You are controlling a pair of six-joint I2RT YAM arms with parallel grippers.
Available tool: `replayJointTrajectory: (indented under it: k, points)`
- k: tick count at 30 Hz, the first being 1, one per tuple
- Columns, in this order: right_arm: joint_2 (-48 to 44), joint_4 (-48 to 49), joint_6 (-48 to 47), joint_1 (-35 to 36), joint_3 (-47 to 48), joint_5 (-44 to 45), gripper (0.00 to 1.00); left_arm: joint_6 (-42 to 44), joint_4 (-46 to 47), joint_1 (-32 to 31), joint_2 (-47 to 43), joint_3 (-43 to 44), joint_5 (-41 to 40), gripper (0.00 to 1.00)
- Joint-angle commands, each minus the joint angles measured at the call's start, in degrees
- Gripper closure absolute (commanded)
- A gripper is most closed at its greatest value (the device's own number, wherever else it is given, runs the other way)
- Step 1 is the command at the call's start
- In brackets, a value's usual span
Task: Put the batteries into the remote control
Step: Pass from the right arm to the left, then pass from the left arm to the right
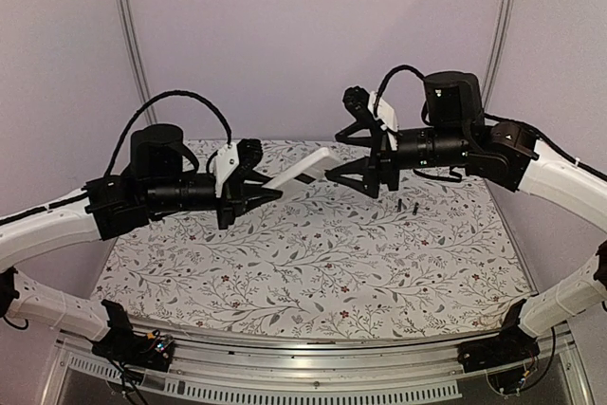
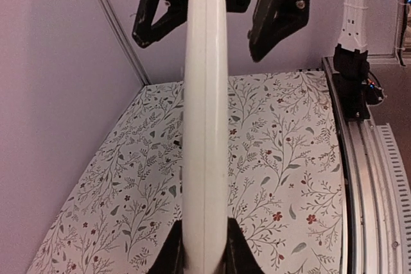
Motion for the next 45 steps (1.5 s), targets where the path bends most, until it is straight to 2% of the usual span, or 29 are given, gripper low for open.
replayJointTrajectory:
  k: [1, 5, 7, 13, 21, 24, 29, 31, 36, 37, 40, 41, 43, 45]
  points:
    - [3.56, -2.98, -2.7, 0.26, 3.34, -3.98, 0.3, -6.63, -5.33, 0.91, 1.34, 2.42, 7.32, 1.0]
    - [5.86, -3.77, -2.93, 0.28, 4.89, -6.67, 0.45, -6.61, -6.72, 1.14, 2.03, 2.88, 7.93, 1.0]
    - [6.4, -3.41, -2.59, 0.26, 4.93, -8.61, 0.47, -6.6, -7.54, 1.3, 2.55, 3.27, 7.91, 1.0]
    - [8.25, -5.18, -1.25, 0.35, 5.41, -10.56, 0.63, -6.53, -9.3, 1.75, 3.93, 4.82, 8.57, 1.0]
    - [9.07, -8.16, 0.09, 0.3, 6.17, -9.82, 0.74, -8.2, -7.72, 3.84, 3.6, 5.03, 12.32, 1.0]
    - [9.57, -8.71, 0.73, 0.31, 6.88, -9.79, 0.86, -8.91, -7.16, 4.31, 3.24, 4.97, 11.93, 1.0]
    - [10.49, -9.25, 2.07, 0.27, 7.12, -9.9, 0.92, -9.84, -5.77, 4.65, 1.66, 4.37, 12.41, 1.0]
    - [10.61, -9.33, 2.19, 0.27, 7.12, -9.99, 0.99, -9.92, -5.71, 4.84, 1.27, 4.24, 12.27, 1.0]
    - [10.69, -9.27, 2.29, 0.29, 7.12, -10.82, 1.0, -9.42, -5.86, 5.06, 1.05, 3.76, 10.73, 1.0]
    - [10.73, -9.03, 2.5, 0.31, 7.12, -10.53, 1.0, -9.4, -5.45, 5.05, 0.94, 3.53, 9.84, 0.89]
    - [10.74, -7.15, 4.81, 0.26, 7.12, -6.48, 1.0, -9.19, -2.11, 5.05, -0.83, 1.39, 5.94, 0.32]
    - [10.75, -6.24, 6.37, 0.26, 7.12, -4.65, 1.0, -8.79, -0.54, 5.01, -1.94, 0.16, 4.69, 0.2]
    - [10.72, -4.69, 9.82, 0.26, 7.08, -2.71, 1.0, -7.61, 4.38, 4.97, -4.75, -3.17, 2.53, 0.03]
    - [10.17, -2.39, 12.77, 0.26, 6.89, -1.83, 1.0, -6.94, 9.84, 5.04, -8.14, -6.98, 0.37, 0.0]
